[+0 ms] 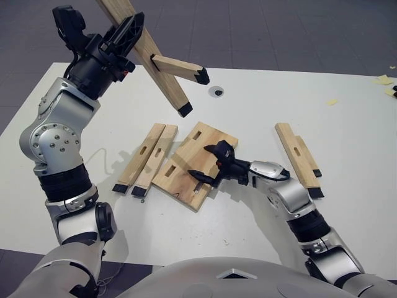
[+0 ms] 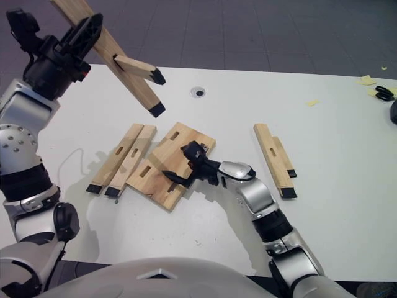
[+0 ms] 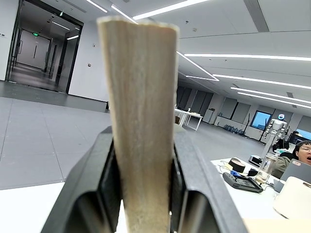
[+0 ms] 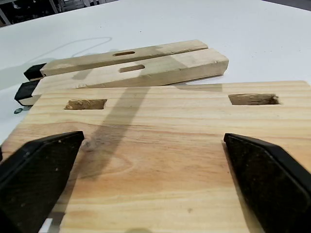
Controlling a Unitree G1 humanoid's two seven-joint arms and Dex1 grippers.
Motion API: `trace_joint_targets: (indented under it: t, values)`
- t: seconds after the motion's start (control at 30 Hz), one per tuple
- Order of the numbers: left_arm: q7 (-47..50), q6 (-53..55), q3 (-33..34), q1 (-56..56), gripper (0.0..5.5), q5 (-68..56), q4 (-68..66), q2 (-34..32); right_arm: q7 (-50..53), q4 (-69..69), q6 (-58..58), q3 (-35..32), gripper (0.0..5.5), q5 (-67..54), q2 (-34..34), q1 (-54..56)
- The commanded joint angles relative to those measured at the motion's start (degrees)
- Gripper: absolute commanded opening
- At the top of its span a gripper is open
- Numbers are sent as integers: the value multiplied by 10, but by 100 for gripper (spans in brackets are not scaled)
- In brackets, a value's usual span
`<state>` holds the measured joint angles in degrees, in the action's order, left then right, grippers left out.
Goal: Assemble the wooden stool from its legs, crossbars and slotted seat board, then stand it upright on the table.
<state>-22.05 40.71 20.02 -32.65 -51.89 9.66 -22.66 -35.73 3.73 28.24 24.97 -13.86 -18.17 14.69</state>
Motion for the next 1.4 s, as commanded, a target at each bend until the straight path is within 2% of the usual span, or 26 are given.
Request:
trace_joint_targets:
  t: [0.03, 0.43, 0.73, 0.93, 1.07, 1.4]
  values:
    - [5, 3, -10, 4, 103, 0, 9, 4, 34, -51, 52, 16, 540, 46, 4, -8]
    - [13, 3, -24, 5, 103, 16, 16, -5, 137, -71, 83, -35, 540, 87, -6, -60]
    - [-9, -3, -45, 26, 103, 33, 19, -12, 183, -77, 39, -99, 540, 94, -14, -62]
    - [10, -8, -68, 50, 103, 45, 39, 22, 201, -43, -16, -137, 540, 73, 27, -57]
    - [32, 5, -64, 50, 103, 24, 60, 44, 209, 14, -41, -190, 540, 36, 57, -51]
    - [88, -18, -74, 103, 103, 44, 43, 110, 261, 54, -59, -292, 540, 26, 63, -37]
